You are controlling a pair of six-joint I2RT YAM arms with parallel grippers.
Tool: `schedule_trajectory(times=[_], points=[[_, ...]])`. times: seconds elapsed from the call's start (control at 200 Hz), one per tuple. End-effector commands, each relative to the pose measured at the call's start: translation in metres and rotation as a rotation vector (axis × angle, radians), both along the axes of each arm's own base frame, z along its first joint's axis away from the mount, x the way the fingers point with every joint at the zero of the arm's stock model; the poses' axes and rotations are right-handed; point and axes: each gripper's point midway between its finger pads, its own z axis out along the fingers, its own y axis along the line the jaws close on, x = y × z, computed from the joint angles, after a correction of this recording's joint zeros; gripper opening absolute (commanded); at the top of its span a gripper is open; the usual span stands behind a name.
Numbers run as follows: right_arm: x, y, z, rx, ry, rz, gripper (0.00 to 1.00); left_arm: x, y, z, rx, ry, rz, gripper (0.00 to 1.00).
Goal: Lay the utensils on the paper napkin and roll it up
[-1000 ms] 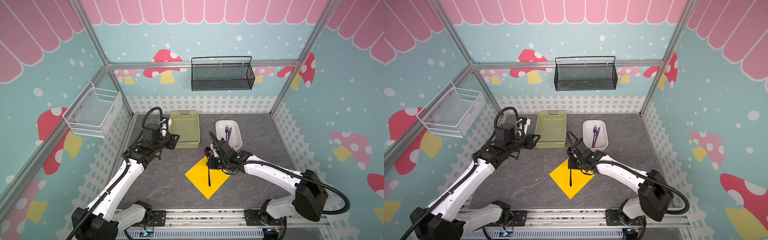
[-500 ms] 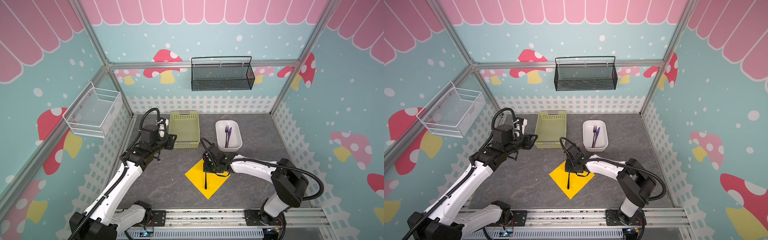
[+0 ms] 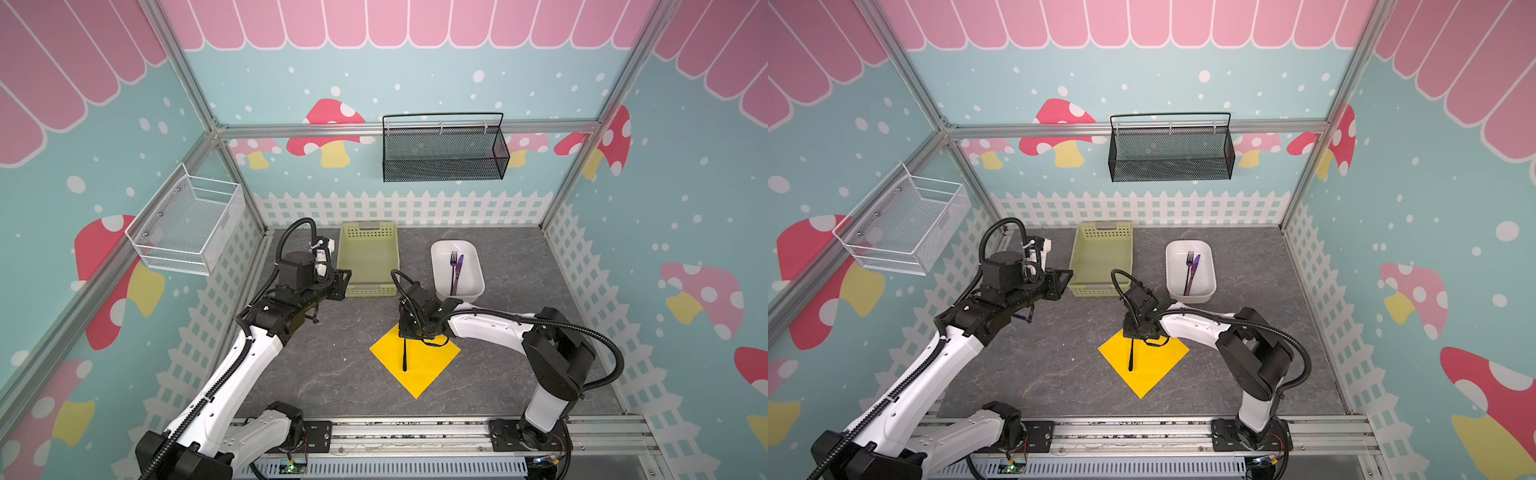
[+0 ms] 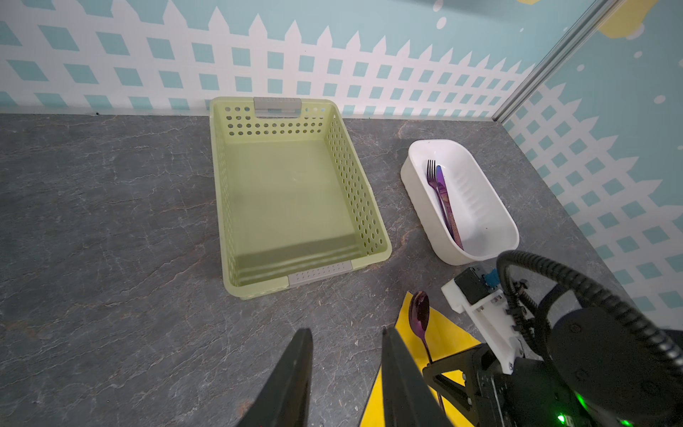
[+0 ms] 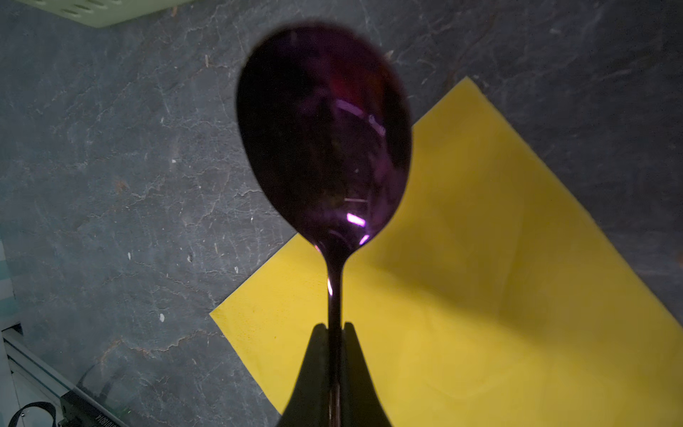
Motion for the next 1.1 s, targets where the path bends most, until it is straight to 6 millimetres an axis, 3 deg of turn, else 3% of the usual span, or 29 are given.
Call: schedule_trajectory(times=[0.0,1.096], points=[[0.007,-0.001,0.0,-0.027,-0.013,-0.008,0.0,0.001,0.003,-0.002,0.01,-0.001,0.009,0.33],[0.001,-0.006,-0.031,-0.055,0.055,0.01,0.0,0.003,0.005,-0.008,0.025,0.014,0.019,0.31]])
